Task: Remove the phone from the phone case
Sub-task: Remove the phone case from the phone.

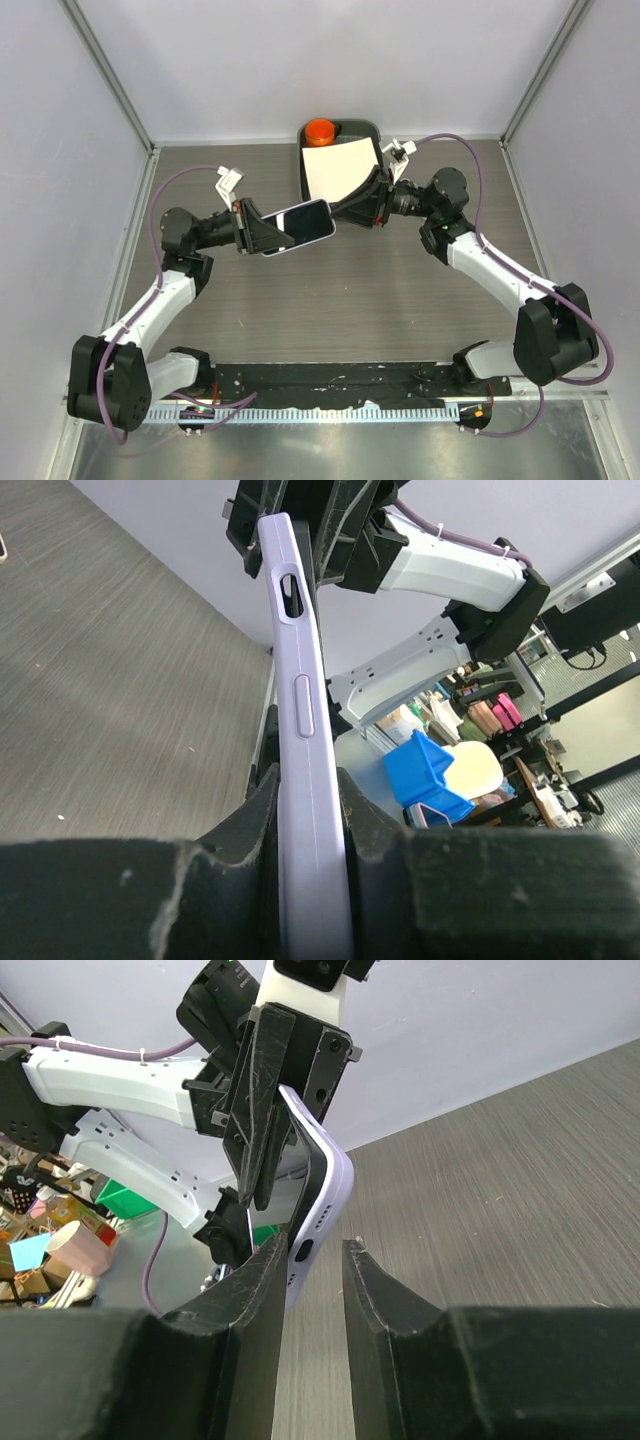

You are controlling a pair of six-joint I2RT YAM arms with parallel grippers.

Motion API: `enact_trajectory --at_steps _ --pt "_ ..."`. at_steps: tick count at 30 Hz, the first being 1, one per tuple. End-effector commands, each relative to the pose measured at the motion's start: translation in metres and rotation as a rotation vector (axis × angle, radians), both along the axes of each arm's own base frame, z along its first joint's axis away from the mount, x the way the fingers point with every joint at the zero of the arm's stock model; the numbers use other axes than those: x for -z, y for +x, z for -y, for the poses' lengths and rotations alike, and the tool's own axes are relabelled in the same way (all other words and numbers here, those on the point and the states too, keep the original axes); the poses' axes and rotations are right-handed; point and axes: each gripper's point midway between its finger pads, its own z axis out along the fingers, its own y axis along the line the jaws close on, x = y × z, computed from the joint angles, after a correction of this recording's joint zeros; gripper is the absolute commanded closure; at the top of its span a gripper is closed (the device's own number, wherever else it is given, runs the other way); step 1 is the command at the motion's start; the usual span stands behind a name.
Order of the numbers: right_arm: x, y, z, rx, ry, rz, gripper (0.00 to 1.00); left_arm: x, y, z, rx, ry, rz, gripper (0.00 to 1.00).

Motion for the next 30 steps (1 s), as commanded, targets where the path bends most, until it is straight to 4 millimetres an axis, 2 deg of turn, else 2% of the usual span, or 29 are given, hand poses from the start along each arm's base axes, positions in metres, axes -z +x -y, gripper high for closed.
enact_trajectory --at_steps 1,8,13,18,25,30 --pt "0.024 0.020 -0.006 0.048 -0.044 -0.046 0.68 -0.042 -0.035 -0.001 0.080 -0.066 0.290 1.00" --pt "0.034 0.025 -0.008 0.046 -0.064 -0.070 0.68 -0.046 -0.038 -0.002 0.083 -0.081 0.306 1.00" --pt "0.033 0.023 -0.010 0.035 -0.063 -0.074 0.67 -0.045 -0.038 -0.002 0.075 -0.083 0.314 1.00" --pt "0.026 0.000 -0.016 -0.057 -0.054 -0.056 0.62 -0.036 -0.029 -0.001 0.057 -0.061 0.282 1.00" --pt "0.026 -0.024 -0.024 -0.173 -0.062 -0.059 0.57 -0.036 -0.020 -0.001 0.013 -0.066 0.293 1.00" --pt "0.029 -0.027 -0.028 -0.186 -0.065 -0.074 0.56 -0.036 -0.012 -0.003 -0.019 -0.066 0.286 1.00"
